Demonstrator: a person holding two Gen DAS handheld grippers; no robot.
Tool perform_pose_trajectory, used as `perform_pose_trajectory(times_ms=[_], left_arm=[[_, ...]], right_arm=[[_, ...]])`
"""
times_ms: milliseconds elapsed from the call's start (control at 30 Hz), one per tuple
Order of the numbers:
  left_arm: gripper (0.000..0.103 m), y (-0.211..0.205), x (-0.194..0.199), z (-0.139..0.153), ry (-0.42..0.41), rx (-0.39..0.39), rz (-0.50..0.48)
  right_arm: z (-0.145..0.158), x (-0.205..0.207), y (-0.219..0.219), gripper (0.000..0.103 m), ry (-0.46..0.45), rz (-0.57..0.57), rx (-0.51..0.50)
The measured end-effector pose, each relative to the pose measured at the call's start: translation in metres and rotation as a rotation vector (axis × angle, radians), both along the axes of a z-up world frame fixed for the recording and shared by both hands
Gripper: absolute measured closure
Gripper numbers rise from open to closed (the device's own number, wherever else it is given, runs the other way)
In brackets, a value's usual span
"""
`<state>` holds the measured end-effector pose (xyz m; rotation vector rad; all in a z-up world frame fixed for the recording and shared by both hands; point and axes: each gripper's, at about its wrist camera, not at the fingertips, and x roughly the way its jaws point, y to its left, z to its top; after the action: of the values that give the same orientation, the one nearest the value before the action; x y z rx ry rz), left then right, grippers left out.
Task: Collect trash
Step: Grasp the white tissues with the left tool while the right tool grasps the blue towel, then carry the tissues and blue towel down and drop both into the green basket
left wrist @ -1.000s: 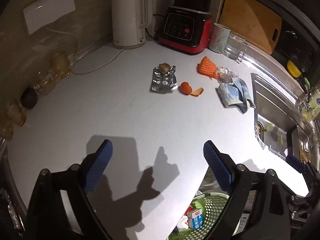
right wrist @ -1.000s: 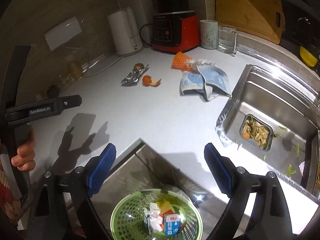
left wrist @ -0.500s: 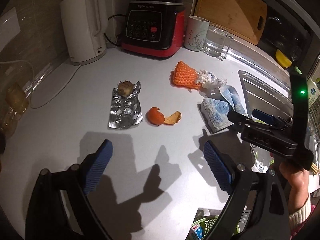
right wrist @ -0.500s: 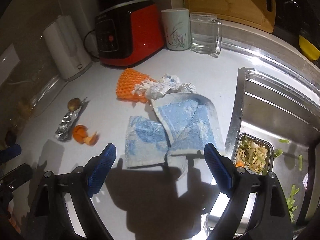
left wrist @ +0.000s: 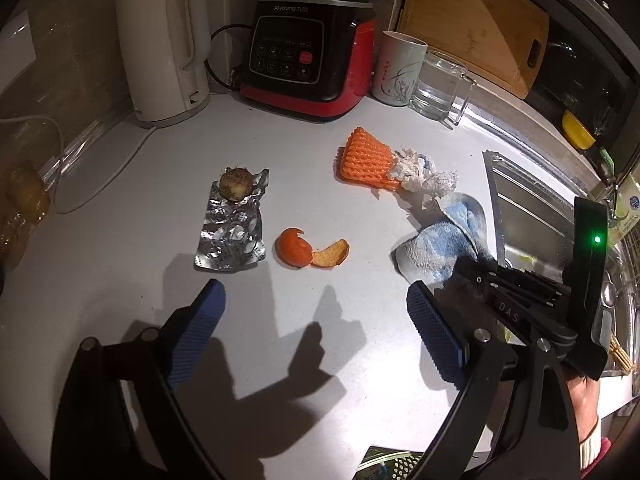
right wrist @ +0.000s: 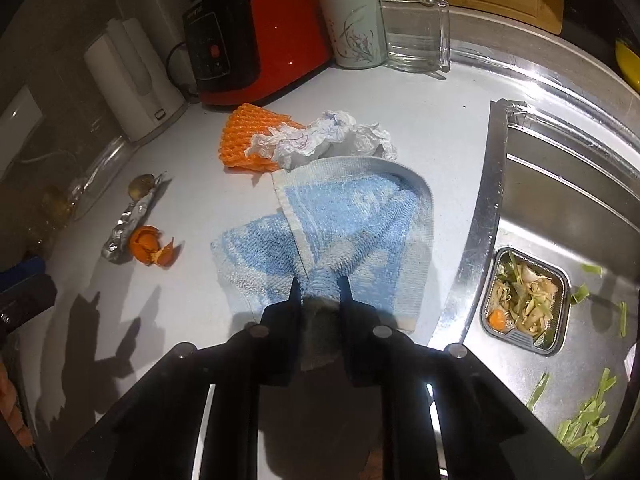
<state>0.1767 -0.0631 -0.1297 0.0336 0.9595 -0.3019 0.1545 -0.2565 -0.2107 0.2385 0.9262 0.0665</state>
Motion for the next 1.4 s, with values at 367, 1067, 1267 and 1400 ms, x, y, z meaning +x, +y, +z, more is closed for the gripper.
perform_pose_trajectory(times_ms=[367, 1067, 1267, 1400], left_arm=[[0.015, -0.075, 0.019, 0.009, -0.012, -0.063, -0.039], [0.094, -0.188, 0.095, -0.057, 0.021, 0.067, -0.064], [0.095, -0.174, 0.074, -0.035, 0.003, 0.03, -0.058], [0.095, -0.161, 0.051, -0.015, -0.02, 0.02, -0.054]], right_arm=[[0.038, -0.078, -0.028, 0.086, -0.071, -0.016, 0.069], [0.039, -0.093, -0.091, 0.086, -0.109, -0.068, 0.124], [0.047, -0.096, -0.083, 0.086, -0.123, -0.05, 0.116], [0.058, -0.108, -0.076, 0.086, -0.14, -0.037, 0.107]])
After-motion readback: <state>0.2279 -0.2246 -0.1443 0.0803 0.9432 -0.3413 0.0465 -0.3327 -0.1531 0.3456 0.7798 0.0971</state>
